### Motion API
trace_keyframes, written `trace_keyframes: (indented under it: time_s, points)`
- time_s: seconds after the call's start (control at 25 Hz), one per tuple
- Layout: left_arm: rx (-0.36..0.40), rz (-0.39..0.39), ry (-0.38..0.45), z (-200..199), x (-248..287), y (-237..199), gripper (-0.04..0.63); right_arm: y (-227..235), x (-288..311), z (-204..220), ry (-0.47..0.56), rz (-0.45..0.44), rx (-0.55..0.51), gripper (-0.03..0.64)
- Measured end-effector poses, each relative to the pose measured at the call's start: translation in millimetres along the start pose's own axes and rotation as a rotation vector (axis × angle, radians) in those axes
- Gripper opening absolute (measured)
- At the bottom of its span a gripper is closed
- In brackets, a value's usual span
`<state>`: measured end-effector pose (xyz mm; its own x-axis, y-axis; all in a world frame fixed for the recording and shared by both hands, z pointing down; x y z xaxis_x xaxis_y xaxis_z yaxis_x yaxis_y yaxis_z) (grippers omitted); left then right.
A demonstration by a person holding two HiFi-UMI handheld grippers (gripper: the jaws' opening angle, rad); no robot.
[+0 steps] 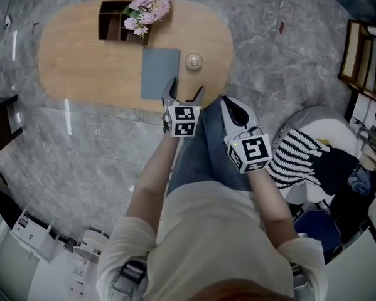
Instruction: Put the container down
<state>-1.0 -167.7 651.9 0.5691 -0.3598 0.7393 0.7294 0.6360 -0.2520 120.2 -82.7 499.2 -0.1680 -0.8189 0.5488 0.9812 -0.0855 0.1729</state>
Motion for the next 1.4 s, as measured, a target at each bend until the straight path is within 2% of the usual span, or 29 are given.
trace_keyframes:
  time_s: [0.2, 0.56, 0.88, 1.08, 1.4]
  points:
    - [-0.013, 0.022, 0.054, -13.9, -53.4, 8.1, 0.233, -27.0, -29.0, -2.6, 0.036, 0.022, -0.02, 0.0]
    - [0.002, 0.05, 0.14, -27.2, -143.2, 36.9, 0.001, -58.2, -87.2, -13.8, 0.1, 0.033, -0.066, 0.0]
    - [-0.041, 0.072, 0.2, -48.0, -223.9, 47.6, 0.0, -88.2, -120.9, -33.7, 0.153, 0.028, -0.094, 0.0]
    - [-0.064, 0.128, 0.211, -51.9, -261.1, 56.7, 0.0, -104.9, -135.0, -43.6, 0.183, 0.0, -0.055, -0.001]
    - [-0.044, 0.163, 0.226, -53.4, -302.5, 65.6, 0.0, -118.9, -154.8, -52.6, 0.205, -0.014, -0.067, -0.001]
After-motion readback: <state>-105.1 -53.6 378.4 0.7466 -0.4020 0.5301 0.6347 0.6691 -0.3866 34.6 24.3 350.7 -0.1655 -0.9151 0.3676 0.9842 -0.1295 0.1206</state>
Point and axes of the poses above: the fingertips, and each gripper's own axes: x forward along the fingers, y to its right, z out of its underside, the point moved 7 cm from there along -x, backward along the fingers, and after that the axes turned 9 degrees about -x, right-handed, at the moved point
